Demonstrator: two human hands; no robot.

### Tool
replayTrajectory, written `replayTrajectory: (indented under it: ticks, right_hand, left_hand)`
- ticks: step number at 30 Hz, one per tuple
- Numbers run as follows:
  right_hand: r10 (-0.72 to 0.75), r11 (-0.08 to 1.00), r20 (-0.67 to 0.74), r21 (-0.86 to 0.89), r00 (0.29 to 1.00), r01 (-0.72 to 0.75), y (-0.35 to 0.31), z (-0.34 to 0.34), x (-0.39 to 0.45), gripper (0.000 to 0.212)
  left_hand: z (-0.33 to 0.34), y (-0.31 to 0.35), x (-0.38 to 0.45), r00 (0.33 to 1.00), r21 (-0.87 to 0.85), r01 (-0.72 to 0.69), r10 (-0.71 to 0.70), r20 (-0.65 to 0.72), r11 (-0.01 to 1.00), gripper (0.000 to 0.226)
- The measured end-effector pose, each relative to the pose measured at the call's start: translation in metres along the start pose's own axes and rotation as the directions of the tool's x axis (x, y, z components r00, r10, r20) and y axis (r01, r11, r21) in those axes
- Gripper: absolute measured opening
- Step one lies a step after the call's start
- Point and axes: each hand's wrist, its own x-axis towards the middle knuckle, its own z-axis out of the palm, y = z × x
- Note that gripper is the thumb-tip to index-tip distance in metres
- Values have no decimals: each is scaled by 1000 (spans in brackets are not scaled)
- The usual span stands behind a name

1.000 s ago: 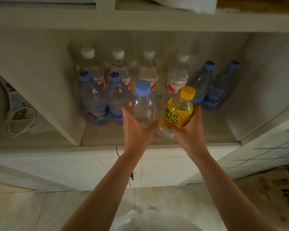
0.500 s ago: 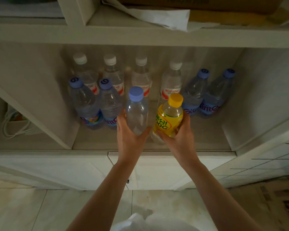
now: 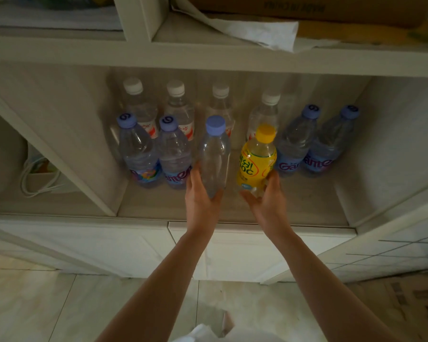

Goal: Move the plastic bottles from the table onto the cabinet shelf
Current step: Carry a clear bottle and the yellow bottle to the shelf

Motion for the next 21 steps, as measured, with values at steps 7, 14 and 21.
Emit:
replayTrajectory:
  ticks: [7,14,21]
  right_hand:
    - [44,998,-21,-46,999,-45,1,4,19,76]
    - [113,991,-56,-70,992,-117,4,8,10,73]
    - [257,966,40,20,966,-258,0,4,-41,59]
  left_hand:
    - [12,1,19,1000,0,2,-2,-9,1000,86]
    - [13,0,19,999,4,27,-27,20,1000,82]
    - [-10,-16,-4,993,-66,76,-69,95,995,64]
